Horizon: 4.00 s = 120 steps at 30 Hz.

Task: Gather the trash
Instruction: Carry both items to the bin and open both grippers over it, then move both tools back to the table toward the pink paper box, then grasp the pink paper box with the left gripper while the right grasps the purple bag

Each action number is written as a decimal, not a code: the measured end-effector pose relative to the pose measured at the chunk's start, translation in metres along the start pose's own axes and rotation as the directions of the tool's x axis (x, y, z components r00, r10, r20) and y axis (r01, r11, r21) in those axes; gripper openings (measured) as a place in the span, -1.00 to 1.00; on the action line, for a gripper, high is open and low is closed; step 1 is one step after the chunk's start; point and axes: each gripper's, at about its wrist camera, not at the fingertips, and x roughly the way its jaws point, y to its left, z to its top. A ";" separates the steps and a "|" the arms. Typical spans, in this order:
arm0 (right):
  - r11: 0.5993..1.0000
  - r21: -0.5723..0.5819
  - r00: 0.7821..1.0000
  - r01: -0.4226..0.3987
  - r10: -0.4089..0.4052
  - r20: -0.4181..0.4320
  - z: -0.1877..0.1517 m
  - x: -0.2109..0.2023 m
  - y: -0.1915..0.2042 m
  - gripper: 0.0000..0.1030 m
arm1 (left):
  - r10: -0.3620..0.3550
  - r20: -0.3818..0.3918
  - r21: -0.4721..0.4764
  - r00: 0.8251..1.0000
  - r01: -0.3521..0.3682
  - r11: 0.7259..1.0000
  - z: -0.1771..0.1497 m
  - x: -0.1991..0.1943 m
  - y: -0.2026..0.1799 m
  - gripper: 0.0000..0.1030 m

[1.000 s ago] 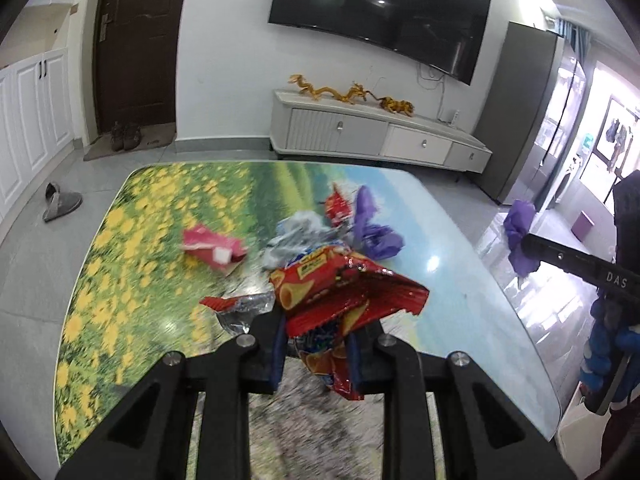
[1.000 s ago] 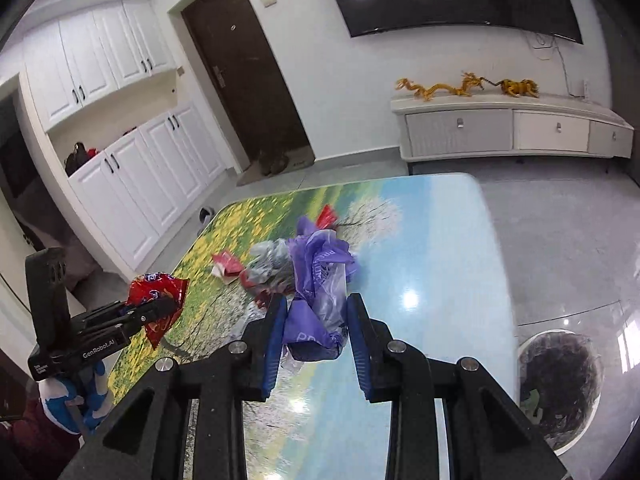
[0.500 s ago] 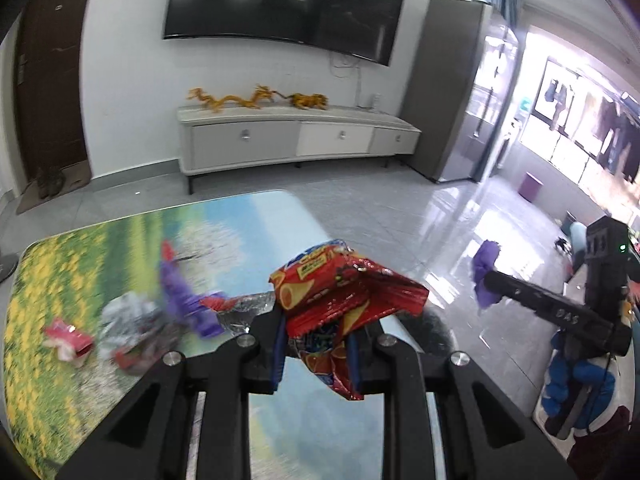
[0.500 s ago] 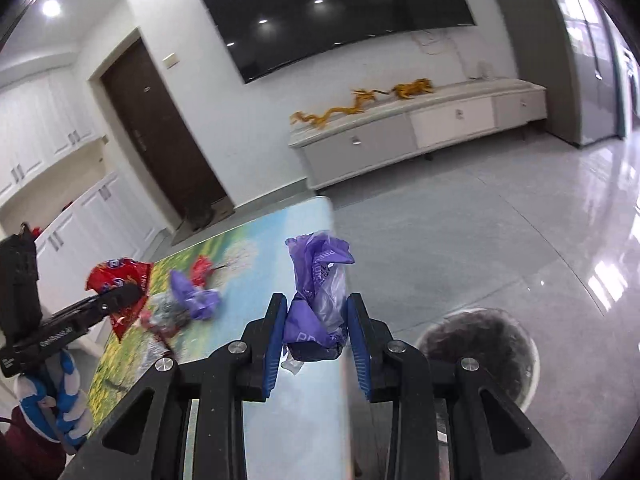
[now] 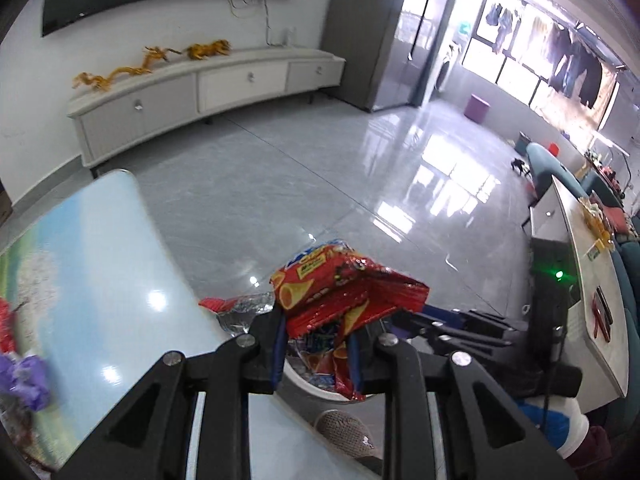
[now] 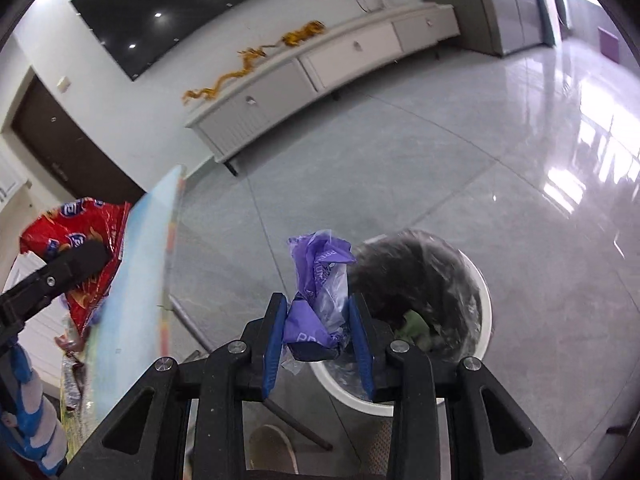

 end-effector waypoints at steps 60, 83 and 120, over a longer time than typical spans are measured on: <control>0.984 -0.152 0.976 0.092 -0.059 0.209 0.011 -0.105 0.132 0.10 | 0.153 0.276 -0.251 0.949 -0.083 0.964 -0.063 -0.174 0.127 0.19; 0.913 -0.403 0.997 -0.064 0.079 0.020 -0.017 -0.020 0.268 0.16 | 0.476 0.077 -0.678 0.876 -0.304 0.670 -0.207 -0.229 0.336 0.40; 0.775 -0.550 0.942 -0.312 0.173 -0.289 -0.045 0.124 0.341 -0.13 | 0.526 -0.023 -0.602 0.850 -0.432 0.671 -0.197 -0.169 0.335 -0.56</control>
